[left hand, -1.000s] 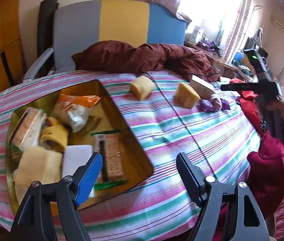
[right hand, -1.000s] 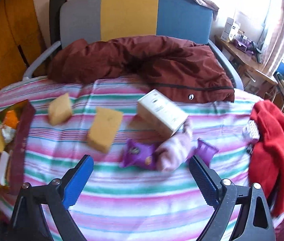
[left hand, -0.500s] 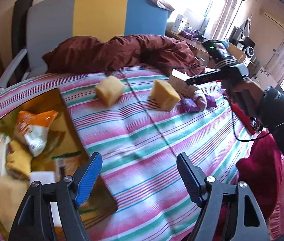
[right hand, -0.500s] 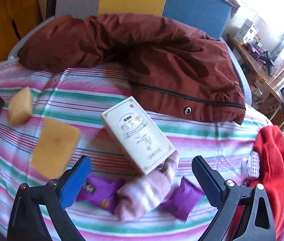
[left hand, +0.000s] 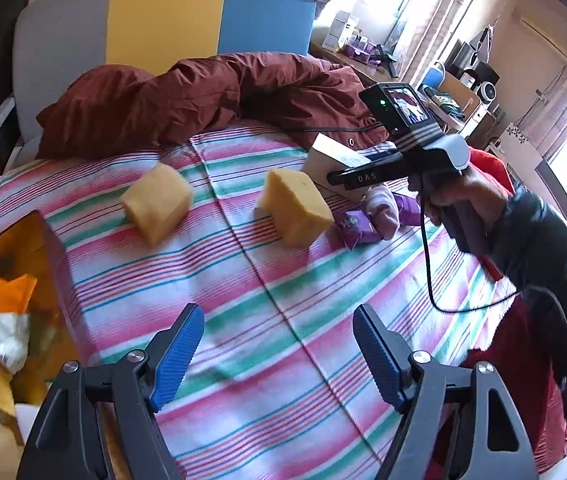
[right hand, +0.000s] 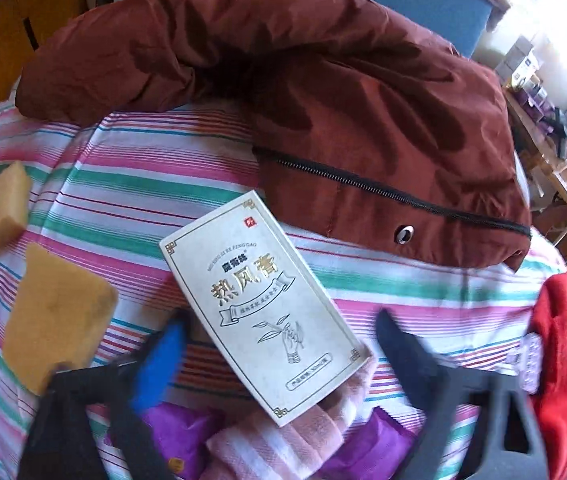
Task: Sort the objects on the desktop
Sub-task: 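Grasp the white printed box with the right tool while the left tool grasps a yellow sponge block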
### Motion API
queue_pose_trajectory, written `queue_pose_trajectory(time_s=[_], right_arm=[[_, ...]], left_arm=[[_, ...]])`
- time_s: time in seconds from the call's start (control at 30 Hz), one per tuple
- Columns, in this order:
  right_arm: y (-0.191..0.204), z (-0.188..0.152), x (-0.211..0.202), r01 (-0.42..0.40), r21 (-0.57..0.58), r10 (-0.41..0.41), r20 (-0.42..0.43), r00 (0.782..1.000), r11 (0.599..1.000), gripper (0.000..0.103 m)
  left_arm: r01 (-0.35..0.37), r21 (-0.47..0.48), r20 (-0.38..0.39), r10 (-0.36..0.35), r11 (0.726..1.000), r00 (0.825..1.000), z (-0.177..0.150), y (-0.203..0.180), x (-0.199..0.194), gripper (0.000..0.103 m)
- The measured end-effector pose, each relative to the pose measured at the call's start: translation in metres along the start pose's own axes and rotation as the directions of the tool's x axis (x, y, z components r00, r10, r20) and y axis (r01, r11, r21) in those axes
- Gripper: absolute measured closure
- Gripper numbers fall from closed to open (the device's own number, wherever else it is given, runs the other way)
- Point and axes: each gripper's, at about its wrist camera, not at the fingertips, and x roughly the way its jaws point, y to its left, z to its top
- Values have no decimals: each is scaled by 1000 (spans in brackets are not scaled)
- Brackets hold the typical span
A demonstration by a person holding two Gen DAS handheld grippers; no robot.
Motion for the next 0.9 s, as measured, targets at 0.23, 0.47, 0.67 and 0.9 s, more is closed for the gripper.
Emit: queue_pose_trajectory(time_s=[0.23,0.47,0.67,0.9], right_arm=[[-11,-15,-5,-65,60,60,74,995,996,41],[-12,-19,-1,-106,64,101,71,992,992,45],[-18,-19,1,-120,59,117,51,992,991,47],[-22,-22,-6,-128,52,124,69,990,990,48]], left_arm=[[3,-28,-33,-4,1000,999,17,-6,32,25],[-11,-52,-64,7,999,998,40,-21,58,25],[-58,-35,-82,55,998,995,65,-36,84,25],[-117,13,-95,117,993,989,78,-46,111,25]])
